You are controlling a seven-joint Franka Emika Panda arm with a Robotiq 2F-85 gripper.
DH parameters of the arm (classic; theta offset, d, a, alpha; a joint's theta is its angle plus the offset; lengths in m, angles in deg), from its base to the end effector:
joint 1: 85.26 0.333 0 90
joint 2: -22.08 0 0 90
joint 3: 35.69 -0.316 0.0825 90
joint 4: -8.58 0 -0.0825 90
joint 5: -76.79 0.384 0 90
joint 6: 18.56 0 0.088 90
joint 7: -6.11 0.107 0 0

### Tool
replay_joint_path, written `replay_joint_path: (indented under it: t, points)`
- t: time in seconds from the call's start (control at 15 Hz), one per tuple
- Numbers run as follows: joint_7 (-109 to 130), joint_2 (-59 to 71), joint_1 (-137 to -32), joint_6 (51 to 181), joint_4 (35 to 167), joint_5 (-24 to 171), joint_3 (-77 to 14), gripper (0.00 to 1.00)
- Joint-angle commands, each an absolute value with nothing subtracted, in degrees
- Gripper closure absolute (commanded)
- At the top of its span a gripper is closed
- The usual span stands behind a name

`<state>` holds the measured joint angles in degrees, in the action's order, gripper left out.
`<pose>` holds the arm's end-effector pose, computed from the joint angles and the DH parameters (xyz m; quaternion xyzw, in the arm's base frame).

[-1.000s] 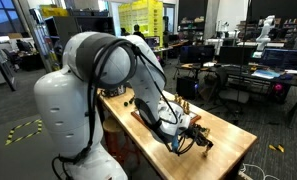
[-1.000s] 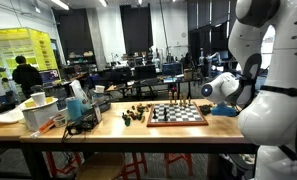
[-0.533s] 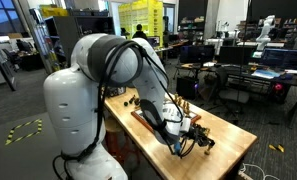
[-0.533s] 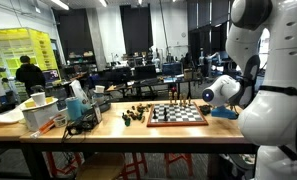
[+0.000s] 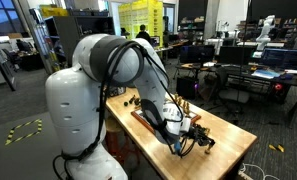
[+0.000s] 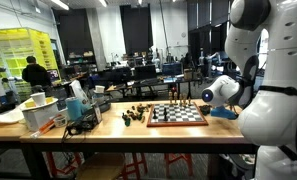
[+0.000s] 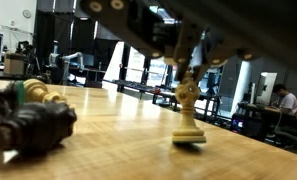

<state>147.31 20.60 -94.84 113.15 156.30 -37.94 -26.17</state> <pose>0.4055 -0.1613 0.2464 0.7305 -0.4130 0.4300 0.3330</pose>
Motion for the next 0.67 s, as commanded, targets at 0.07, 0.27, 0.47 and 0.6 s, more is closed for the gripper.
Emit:
replay_joint_path:
  t: [0.07, 0.27, 0.47, 0.6]
  points:
    - [148.63, 23.87, -94.02, 113.57, 160.02, -38.94, -27.46, 0.97]
    - [147.50, 25.36, -93.22, 113.42, 161.68, -38.23, -28.13, 0.62]
    - [146.74, 26.18, -92.66, 113.23, 163.06, -37.67, -28.29, 0.45]
    - [146.44, 26.29, -92.51, 113.18, 163.75, -37.46, -28.31, 0.32]
